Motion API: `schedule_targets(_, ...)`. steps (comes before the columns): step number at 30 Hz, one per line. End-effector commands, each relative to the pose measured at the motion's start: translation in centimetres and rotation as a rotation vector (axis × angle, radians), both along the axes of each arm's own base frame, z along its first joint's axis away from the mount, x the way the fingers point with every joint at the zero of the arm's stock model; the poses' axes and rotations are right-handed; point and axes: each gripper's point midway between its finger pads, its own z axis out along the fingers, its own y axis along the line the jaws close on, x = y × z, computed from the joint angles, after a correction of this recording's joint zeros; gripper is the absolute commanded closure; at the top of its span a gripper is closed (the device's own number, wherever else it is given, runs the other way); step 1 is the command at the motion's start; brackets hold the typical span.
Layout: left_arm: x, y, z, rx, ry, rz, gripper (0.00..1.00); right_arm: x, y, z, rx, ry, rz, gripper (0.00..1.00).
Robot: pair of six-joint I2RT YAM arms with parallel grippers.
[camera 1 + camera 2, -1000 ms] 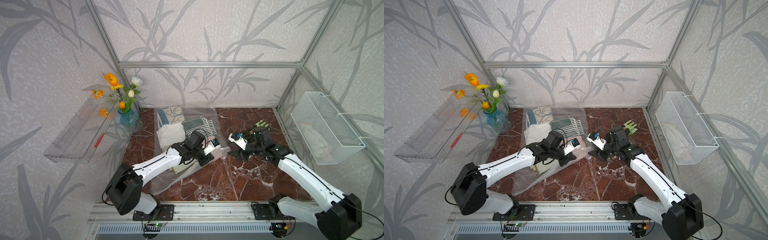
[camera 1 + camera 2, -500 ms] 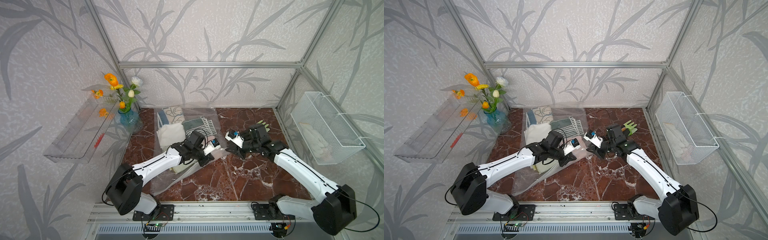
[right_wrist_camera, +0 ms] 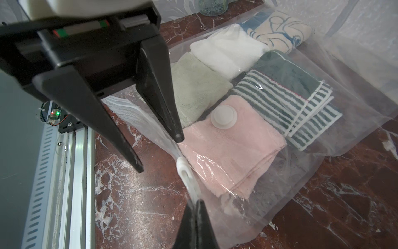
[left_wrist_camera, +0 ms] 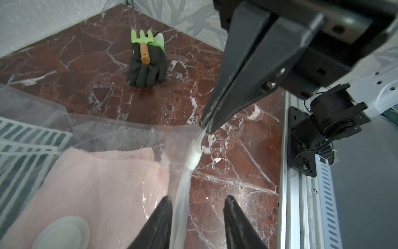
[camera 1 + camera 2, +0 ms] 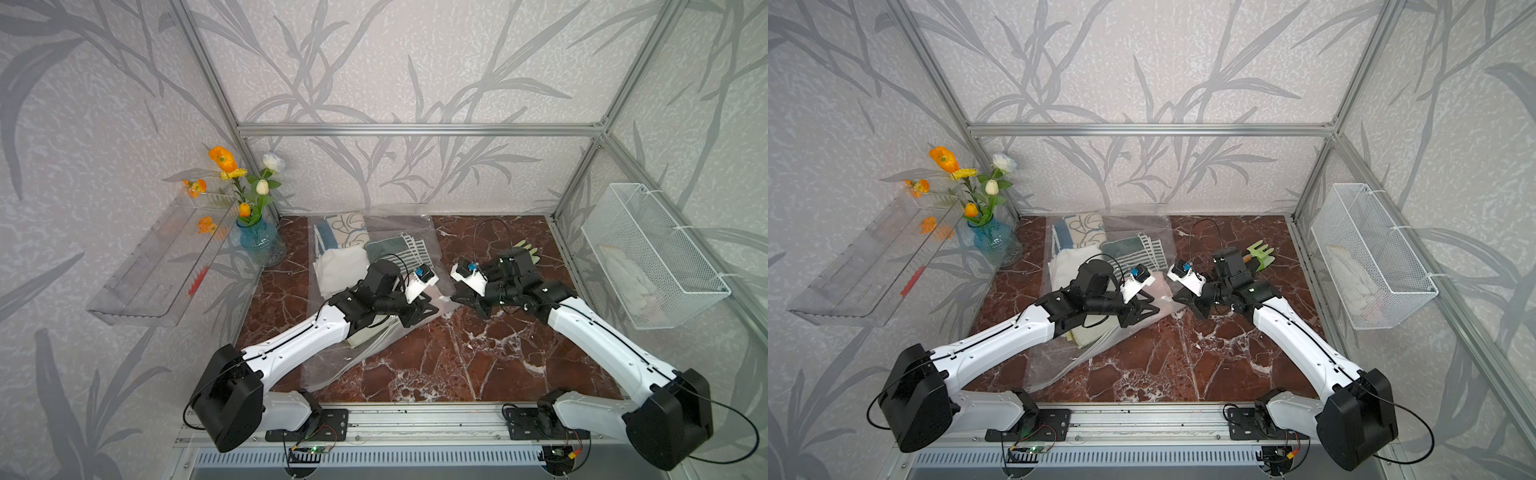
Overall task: Place the folded towel into the vacuum bag
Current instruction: Close the vacuum bag at the center of the board.
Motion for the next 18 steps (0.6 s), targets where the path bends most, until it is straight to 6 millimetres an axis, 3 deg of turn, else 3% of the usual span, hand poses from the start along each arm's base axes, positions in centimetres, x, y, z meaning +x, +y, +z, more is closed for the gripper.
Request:
schedule_targets(1, 0.4, -2.0, 2.6, -0.118, 0.016, -0.049, 0.58, -0.7, 0.5, 1.5, 0.061, -0.008, 0.020, 1.00)
schedule_targets(4, 1.4, -2.8, 1.8, -0.106, 0.041, -0.043, 0.59, -1.0, 0.4, 1.7, 0.067, -0.002, 0.024, 1.00)
schedule_targets(8, 2.4, -3.1, 1.3, -0.100, 0.029, -0.021, 0.68, -1.1, 0.1, 1.7, 0.069, -0.006, 0.012, 1.00)
schedule_targets(12, 2.4, -3.4, 0.5, -0.076, 0.048, -0.040, 0.85, -0.8, -0.1, 1.6, 0.075, 0.000, -0.015, 1.00)
schedule_targets(18, 2.1, -2.8, -0.6, -0.017, 0.059, -0.039, 0.92, -0.6, -0.3, 1.5, 0.080, 0.011, -0.038, 1.00)
